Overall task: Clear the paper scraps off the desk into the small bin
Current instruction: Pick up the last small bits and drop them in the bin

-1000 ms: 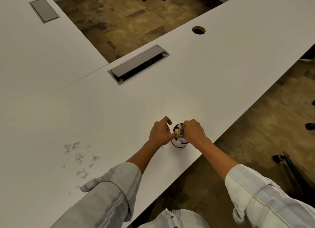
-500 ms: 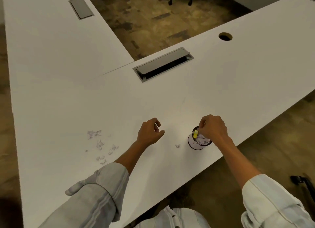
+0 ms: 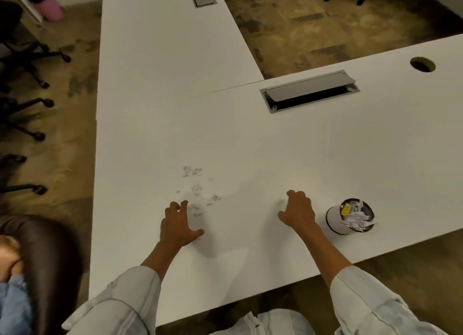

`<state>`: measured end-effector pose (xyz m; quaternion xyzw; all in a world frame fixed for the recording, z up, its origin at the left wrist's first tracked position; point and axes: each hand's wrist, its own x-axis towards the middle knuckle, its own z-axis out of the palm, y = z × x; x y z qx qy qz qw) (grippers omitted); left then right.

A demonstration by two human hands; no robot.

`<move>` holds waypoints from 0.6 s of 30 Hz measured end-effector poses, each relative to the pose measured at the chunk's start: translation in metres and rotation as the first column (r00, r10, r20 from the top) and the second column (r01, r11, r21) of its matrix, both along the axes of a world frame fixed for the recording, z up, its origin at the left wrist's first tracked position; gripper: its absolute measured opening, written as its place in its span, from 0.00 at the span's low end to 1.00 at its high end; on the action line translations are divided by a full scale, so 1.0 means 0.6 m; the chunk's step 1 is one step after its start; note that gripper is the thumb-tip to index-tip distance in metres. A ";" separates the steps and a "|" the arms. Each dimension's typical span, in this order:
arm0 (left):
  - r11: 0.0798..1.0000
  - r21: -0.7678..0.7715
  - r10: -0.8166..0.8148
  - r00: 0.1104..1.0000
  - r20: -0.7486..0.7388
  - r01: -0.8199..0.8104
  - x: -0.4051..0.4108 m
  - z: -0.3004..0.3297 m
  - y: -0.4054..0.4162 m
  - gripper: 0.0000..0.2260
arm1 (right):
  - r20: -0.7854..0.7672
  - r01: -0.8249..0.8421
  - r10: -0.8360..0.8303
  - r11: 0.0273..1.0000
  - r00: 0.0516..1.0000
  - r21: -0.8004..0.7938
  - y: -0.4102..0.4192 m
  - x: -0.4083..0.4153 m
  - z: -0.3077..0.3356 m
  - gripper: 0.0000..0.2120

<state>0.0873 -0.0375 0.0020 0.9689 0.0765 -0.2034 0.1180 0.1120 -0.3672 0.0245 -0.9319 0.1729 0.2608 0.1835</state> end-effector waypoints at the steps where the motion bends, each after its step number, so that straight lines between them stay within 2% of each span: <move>1: 0.999 0.008 0.045 0.999 -0.009 -0.045 -0.016 -0.008 0.015 0.47 | -0.012 0.054 -0.055 0.998 0.998 -0.015 -0.005 -0.009 -0.011 0.33; 5: 0.955 -0.110 0.274 0.961 -0.028 -0.275 -0.071 -0.032 0.045 0.49 | -0.128 0.255 -0.261 0.965 0.957 -0.062 -0.002 -0.051 -0.052 0.37; 9: 0.930 -0.237 0.292 0.956 0.010 -0.282 -0.078 -0.043 0.047 0.45 | -0.020 0.329 -0.330 0.944 0.944 -0.024 0.068 -0.061 -0.077 0.37; 14: 0.860 -0.417 0.323 0.947 0.002 -0.292 -0.040 -0.036 0.014 0.38 | 0.059 0.181 -0.182 0.983 0.982 0.023 0.182 -0.035 -0.095 0.40; 18: 0.703 -0.609 0.394 0.914 -0.097 -0.368 -0.018 -0.033 -0.016 0.36 | 0.107 -0.057 0.052 0.998 0.993 0.040 0.265 -0.016 -0.107 0.41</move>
